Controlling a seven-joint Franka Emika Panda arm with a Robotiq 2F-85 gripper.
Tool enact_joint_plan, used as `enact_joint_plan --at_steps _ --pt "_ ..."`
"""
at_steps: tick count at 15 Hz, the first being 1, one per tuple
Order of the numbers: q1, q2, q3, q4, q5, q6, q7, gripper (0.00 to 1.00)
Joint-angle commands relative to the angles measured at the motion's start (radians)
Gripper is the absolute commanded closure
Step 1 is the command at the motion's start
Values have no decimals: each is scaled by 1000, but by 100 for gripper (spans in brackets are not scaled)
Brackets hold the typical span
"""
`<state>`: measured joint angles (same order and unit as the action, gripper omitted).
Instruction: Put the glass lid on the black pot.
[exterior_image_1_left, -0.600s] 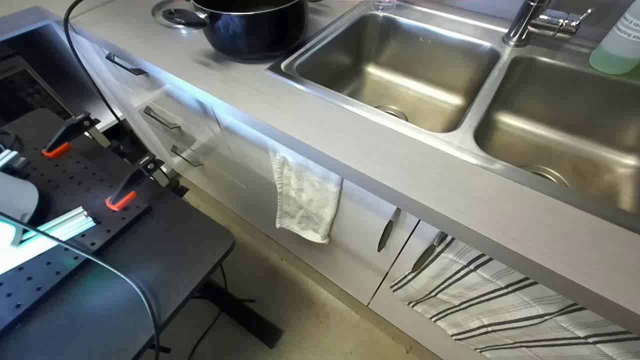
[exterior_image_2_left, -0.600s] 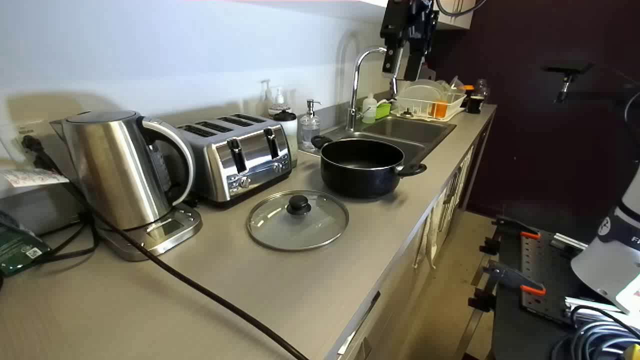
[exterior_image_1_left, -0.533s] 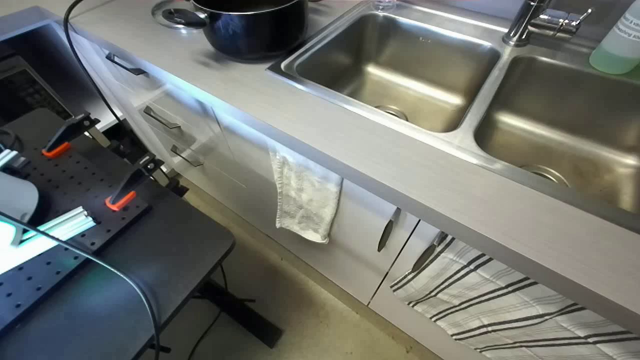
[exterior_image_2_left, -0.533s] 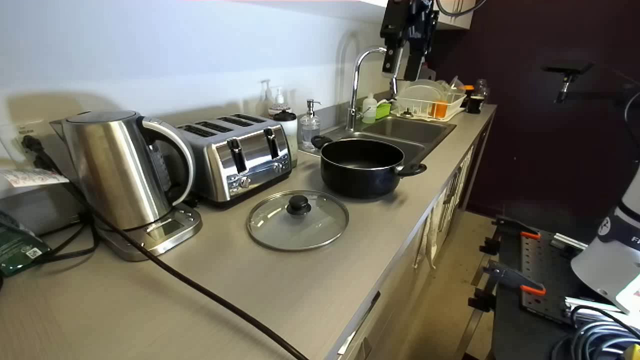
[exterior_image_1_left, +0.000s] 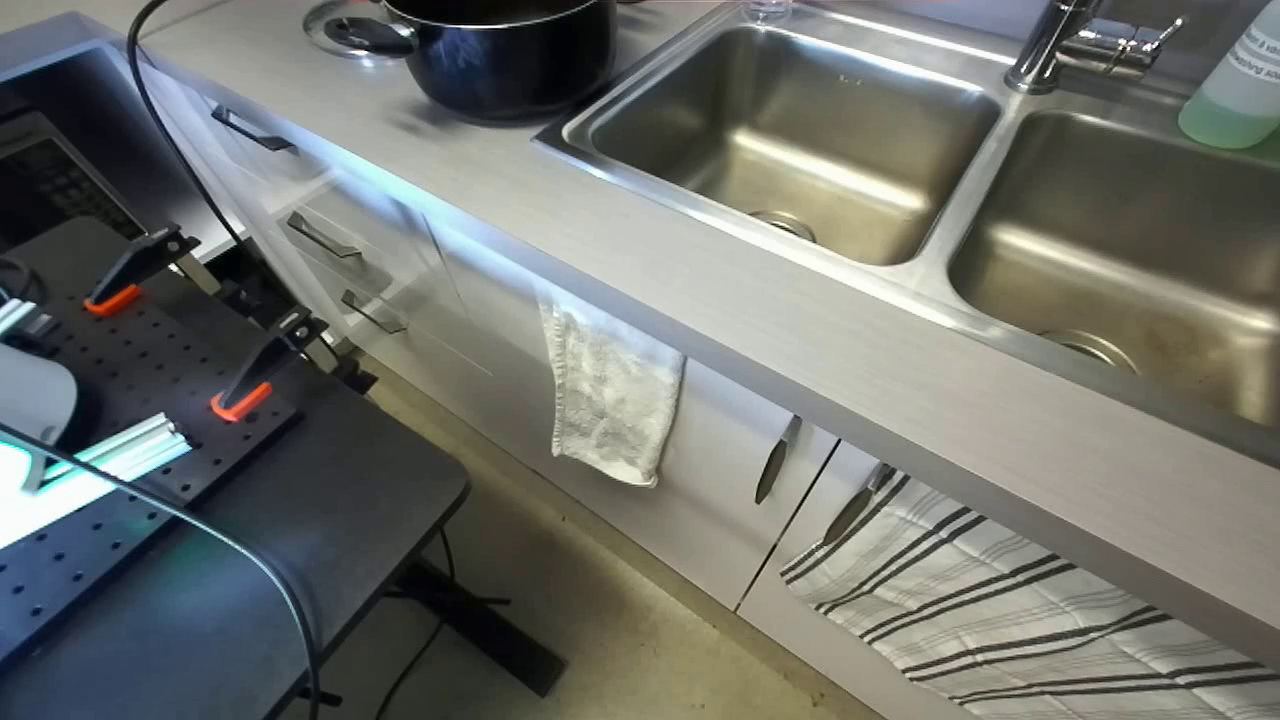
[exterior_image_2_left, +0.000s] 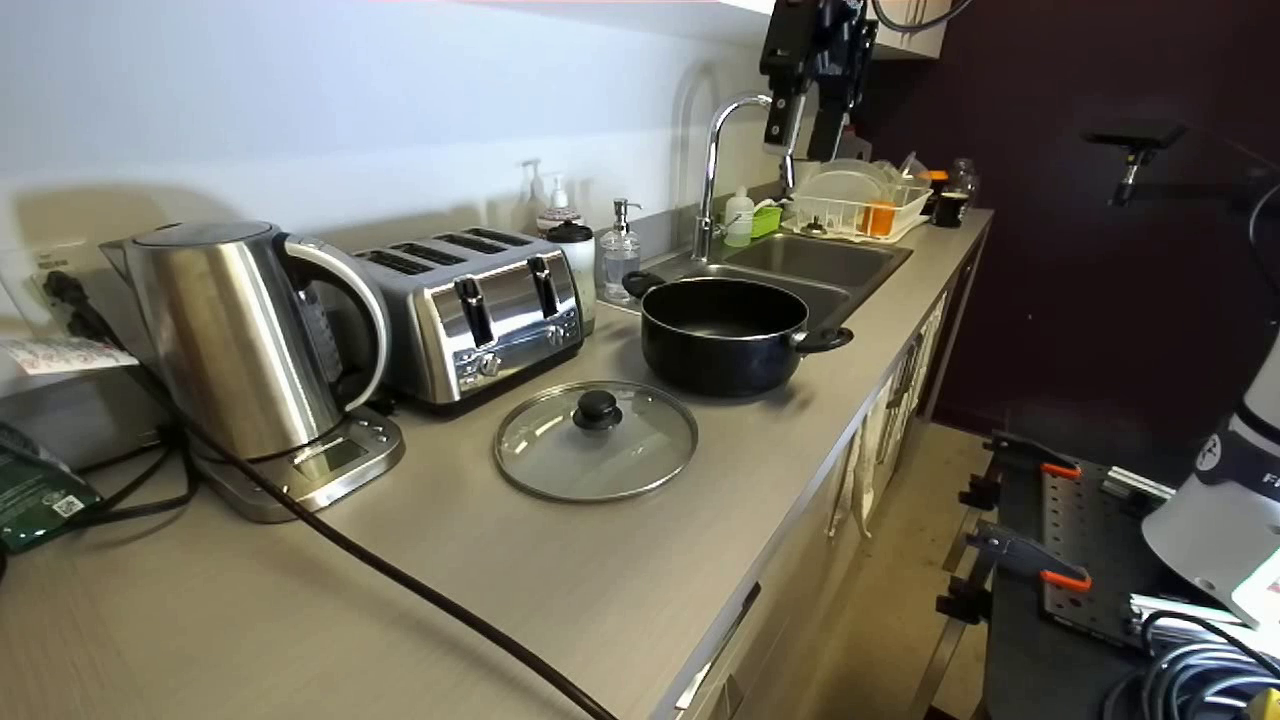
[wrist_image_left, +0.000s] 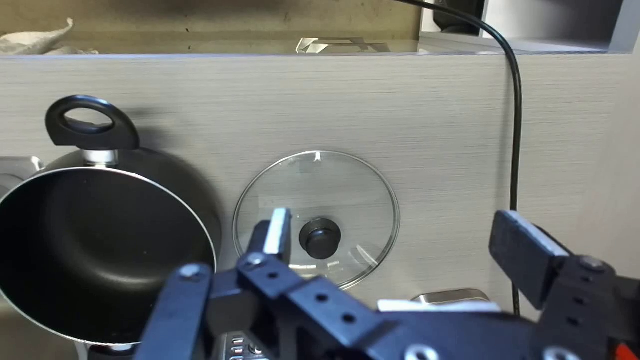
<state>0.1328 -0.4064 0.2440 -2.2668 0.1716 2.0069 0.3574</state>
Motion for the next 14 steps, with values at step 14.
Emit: enact_joint_plan --at_steps 14 --pt "-14 239 8 39 -214 122 45 0"
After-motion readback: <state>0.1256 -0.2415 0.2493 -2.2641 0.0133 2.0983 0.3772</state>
